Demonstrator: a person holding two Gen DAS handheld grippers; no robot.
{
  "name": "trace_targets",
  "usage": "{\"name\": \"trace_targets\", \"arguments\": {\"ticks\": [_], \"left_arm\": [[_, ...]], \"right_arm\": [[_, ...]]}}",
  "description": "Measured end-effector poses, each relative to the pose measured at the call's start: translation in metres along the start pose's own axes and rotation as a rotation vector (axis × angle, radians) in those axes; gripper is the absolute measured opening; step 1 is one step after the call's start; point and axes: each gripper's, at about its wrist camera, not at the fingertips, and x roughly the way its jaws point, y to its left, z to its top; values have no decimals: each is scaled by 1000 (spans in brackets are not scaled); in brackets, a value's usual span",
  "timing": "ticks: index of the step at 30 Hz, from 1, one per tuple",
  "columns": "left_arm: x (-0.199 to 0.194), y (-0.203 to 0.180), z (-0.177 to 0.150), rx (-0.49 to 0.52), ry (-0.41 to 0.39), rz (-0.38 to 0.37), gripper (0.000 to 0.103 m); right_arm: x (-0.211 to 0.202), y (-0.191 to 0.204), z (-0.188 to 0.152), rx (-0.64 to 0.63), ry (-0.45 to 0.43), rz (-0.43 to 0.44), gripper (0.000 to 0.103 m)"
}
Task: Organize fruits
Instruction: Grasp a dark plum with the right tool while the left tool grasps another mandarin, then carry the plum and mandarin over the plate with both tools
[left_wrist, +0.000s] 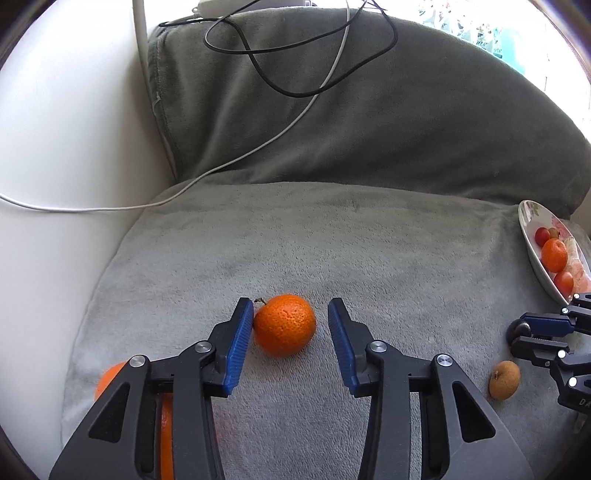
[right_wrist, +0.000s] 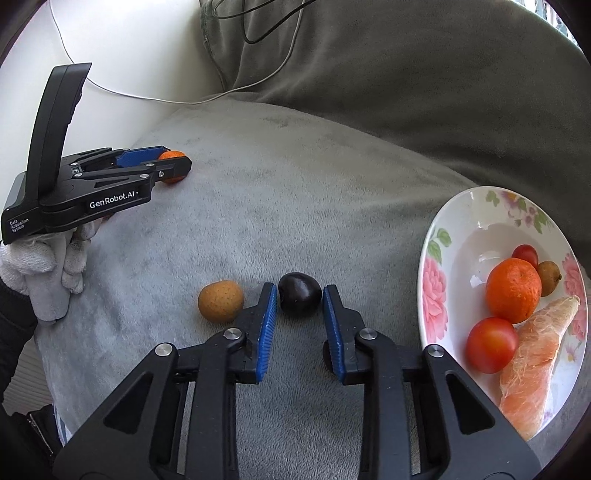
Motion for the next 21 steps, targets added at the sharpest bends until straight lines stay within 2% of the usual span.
{"name": "trace_targets", "arguments": {"ticks": [2, 12, 21], "left_arm": [[3, 3, 2, -5, -5, 2, 33], [-8, 3, -4, 4, -23, 5, 32], [-18, 3, -6, -23, -33, -32, 31]], "right_arm": [[0, 1, 0, -5, 0, -3, 25], [-2, 2, 1, -5, -8, 5, 24], [-11, 3, 1, -3, -31, 16, 24]]}}
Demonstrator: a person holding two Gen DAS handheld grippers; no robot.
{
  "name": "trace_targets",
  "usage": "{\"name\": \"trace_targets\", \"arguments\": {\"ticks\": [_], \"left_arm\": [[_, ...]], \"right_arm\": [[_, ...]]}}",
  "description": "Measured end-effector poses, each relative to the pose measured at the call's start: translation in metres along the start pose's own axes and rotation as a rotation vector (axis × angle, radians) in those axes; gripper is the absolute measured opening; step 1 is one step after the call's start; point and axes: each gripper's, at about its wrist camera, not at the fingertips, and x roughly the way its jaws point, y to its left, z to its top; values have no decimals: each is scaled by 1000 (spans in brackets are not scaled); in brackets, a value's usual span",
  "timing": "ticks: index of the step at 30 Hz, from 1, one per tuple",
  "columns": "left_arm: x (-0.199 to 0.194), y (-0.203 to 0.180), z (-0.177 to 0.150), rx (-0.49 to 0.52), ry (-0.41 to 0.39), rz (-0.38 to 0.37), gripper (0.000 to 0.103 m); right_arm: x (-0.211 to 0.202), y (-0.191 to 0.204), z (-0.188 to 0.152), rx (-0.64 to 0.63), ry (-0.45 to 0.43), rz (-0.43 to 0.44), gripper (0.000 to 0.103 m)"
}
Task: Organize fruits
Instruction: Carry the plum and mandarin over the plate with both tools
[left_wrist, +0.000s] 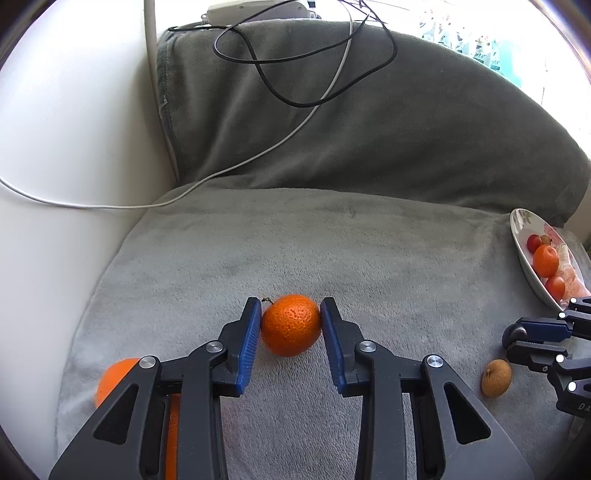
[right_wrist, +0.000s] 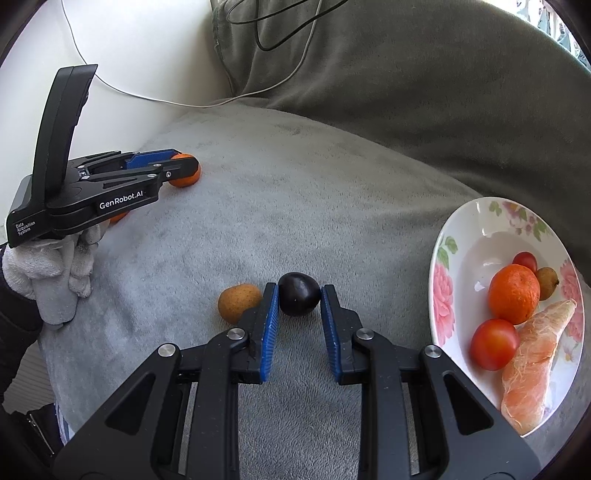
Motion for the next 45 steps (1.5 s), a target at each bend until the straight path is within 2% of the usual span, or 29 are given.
{"name": "trace_targets", "arguments": {"ticks": [14, 28, 45], "left_arm": [[-34, -21, 6, -17, -50, -134, 31], [-50, -69, 22, 18, -93, -271, 31], [-46, -125, 31, 85, -92, -384, 31]], "right_arm": [[-51, -15, -4, 67, -103, -23, 24], [-102, -55, -12, 156, -189, -96, 24], [-116, -107, -13, 247, -222, -161, 24]]}}
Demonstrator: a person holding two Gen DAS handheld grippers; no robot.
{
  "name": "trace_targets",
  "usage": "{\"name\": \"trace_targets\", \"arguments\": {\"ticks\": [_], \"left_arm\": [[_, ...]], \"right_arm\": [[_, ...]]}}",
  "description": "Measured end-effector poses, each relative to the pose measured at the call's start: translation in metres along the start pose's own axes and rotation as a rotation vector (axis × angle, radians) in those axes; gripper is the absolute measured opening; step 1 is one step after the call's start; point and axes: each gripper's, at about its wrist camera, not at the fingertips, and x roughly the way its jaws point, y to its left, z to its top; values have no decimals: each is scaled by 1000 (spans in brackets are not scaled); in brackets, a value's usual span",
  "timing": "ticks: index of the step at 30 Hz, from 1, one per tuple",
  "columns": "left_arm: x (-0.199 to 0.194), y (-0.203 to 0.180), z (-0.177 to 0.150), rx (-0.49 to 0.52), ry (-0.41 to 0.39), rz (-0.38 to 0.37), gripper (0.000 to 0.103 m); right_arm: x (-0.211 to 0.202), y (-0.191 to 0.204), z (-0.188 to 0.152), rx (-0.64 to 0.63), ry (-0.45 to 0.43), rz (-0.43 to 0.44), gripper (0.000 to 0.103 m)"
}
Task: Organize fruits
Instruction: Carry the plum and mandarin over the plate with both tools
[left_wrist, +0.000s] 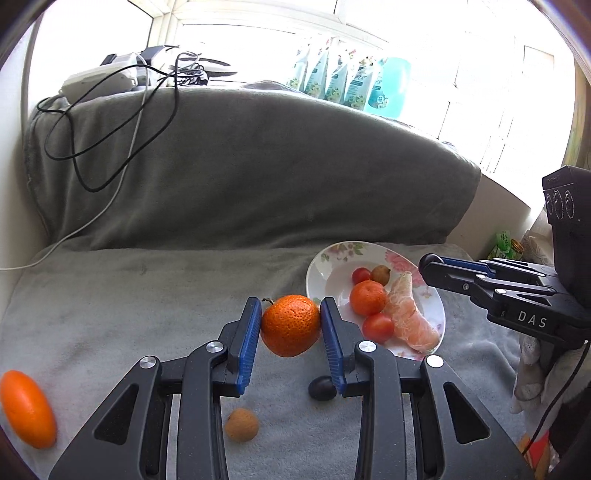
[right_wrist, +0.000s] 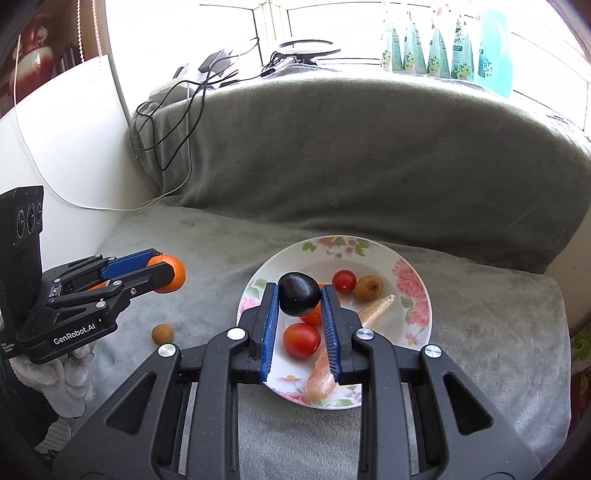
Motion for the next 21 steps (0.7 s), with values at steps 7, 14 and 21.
{"name": "trace_targets", "arguments": {"ticks": [7, 14, 21], "left_arm": [[12, -19, 1, 18, 14, -30, 31], [29, -31, 2, 27, 41, -53, 31], [42, -41, -1, 30, 67, -74, 31]], "right_arm": [[10, -16, 6, 21, 8, -21, 24], [23, -31, 8, 56, 29, -21, 24], [34, -37, 7, 74, 50, -7, 24]]}}
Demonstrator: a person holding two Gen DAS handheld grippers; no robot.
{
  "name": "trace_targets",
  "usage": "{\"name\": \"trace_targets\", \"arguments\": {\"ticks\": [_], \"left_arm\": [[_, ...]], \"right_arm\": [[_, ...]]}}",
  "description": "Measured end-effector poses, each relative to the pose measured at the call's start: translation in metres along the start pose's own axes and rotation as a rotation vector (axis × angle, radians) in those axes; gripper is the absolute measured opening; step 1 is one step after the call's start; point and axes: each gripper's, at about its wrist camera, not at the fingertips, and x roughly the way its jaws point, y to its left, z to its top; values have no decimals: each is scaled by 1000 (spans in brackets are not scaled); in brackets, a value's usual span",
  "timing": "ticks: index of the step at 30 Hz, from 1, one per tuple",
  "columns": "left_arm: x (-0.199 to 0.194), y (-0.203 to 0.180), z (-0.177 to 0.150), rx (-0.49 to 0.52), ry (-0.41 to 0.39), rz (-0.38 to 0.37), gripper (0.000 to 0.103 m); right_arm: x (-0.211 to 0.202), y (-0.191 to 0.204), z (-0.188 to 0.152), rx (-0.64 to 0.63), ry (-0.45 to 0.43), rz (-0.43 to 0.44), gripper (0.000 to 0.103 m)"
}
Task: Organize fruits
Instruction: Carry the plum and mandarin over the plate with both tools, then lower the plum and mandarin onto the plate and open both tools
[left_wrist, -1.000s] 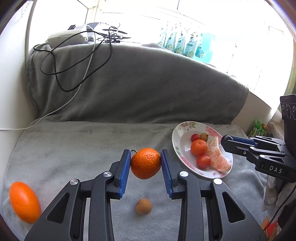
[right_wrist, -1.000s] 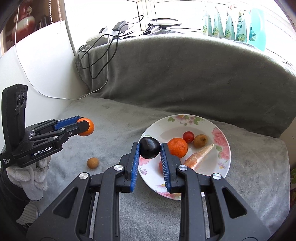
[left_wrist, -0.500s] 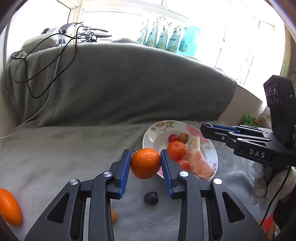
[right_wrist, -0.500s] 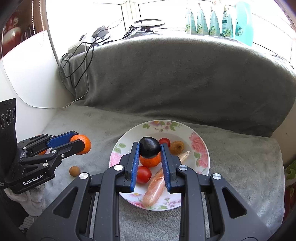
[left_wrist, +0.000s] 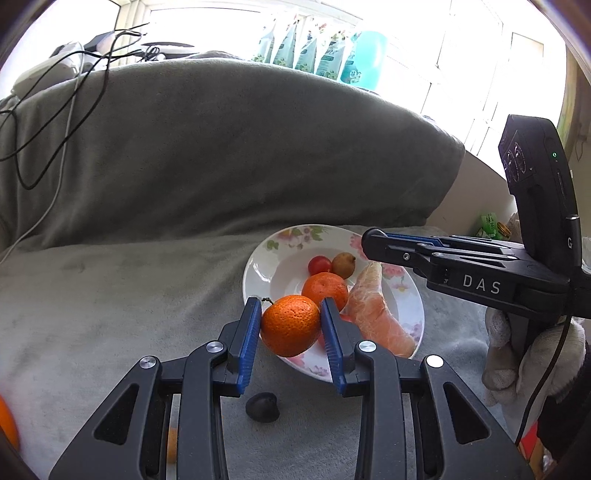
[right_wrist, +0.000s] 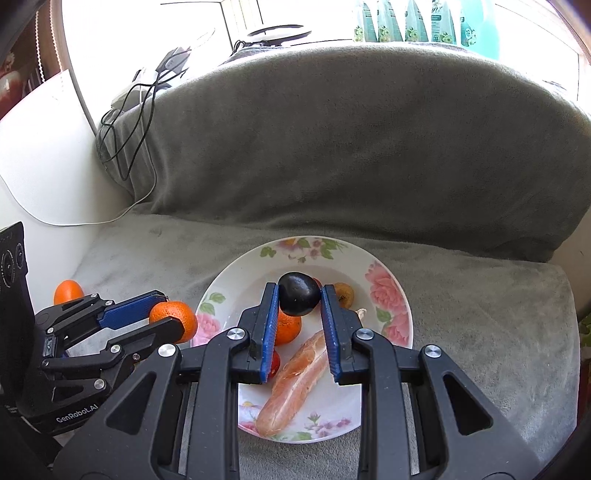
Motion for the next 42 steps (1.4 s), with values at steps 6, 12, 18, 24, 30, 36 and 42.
{"name": "trace_targets", "arguments": {"ticks": [6, 12, 18, 24, 30, 36, 42], "left_arm": [[4, -6, -2, 4, 10, -11, 31], [7, -7, -2, -1, 22, -25, 32], [10, -10, -3, 13, 23, -35, 32], [10, -13, -2, 21, 20, -53, 60], [6, -14, -1, 27, 15, -31, 66], [2, -15, -1, 26, 13, -15, 73], [-4, -18, -1, 33, 8, -11, 75]], "right_arm": [[5, -2, 0, 8, 8, 3, 24], [7, -3, 0, 20, 15, 6, 25], [3, -4, 1, 32, -12, 5, 62], [-3, -1, 2, 23, -36, -7, 81], [-7, -3, 3, 42, -54, -9, 93], [-9, -3, 4, 52, -55, -11, 94], [-14, -1, 3, 54, -63, -15, 94]]}}
